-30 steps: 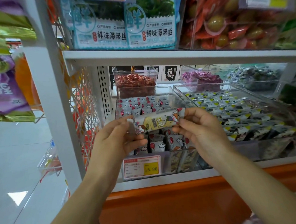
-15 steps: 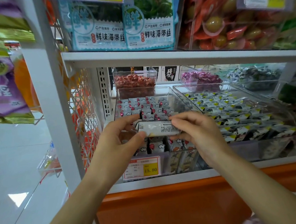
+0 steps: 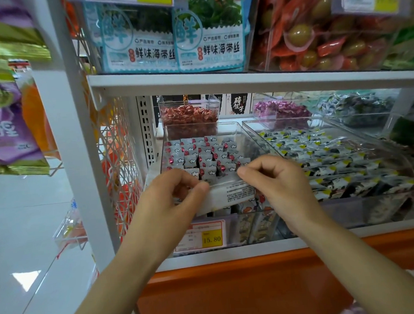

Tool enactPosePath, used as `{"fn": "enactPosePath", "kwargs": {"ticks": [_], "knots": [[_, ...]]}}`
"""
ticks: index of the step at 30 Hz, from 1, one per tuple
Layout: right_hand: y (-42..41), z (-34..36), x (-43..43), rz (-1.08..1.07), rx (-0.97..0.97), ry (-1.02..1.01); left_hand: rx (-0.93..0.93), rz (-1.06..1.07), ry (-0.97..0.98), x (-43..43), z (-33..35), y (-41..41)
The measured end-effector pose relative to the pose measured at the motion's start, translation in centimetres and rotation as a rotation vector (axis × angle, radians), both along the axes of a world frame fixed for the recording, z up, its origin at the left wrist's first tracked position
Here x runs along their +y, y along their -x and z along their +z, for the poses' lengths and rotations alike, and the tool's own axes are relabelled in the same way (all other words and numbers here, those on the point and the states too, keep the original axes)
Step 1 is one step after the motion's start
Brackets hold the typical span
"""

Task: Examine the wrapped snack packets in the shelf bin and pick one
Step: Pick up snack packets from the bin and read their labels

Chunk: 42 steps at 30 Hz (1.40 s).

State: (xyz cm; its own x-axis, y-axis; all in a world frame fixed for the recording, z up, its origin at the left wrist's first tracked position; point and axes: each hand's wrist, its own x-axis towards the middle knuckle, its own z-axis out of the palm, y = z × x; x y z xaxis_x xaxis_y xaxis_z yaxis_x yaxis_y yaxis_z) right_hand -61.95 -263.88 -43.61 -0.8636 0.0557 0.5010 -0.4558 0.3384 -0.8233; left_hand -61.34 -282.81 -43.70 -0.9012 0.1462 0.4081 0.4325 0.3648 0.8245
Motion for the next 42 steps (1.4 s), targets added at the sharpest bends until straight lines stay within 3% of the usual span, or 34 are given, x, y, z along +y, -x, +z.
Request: {"fn": "enactPosePath", "kwargs": {"ticks": [15,18,23,32,37,39,42], "knots": [[-0.2,0.1,-0.4,0.039,-0.036,-0.007,0.032,0.007,0.076,-1.3,0.9,0.9],[-0.2,0.1,-0.4,0.004,-0.065,0.056,0.045,-0.004,0.101,-1.0,0.7,0.8],[-0.1,0.5,-0.1,0.141,-0.209,0.311,0.017,-0.008,0.137,-0.9,0.4,0.7],[0.3,-0.2,0.3,0.162,-0.266,0.391,0.054,0.043,0.116,-0.4,-0.5,1.0],[0.3,-0.2,0.1,0.15,-0.163,0.094,0.087,0.105,0.07,0.5,-0.7,1.4],[0.7,0.0,0.0,0.13,-0.125,0.148,0.102,0.149,0.162,1.0,-0.5,1.5],[2.3,1.1,0.2,0.006,-0.051,0.231,0.298,0.321,0.516,1.1,-0.2,2.3]]}}
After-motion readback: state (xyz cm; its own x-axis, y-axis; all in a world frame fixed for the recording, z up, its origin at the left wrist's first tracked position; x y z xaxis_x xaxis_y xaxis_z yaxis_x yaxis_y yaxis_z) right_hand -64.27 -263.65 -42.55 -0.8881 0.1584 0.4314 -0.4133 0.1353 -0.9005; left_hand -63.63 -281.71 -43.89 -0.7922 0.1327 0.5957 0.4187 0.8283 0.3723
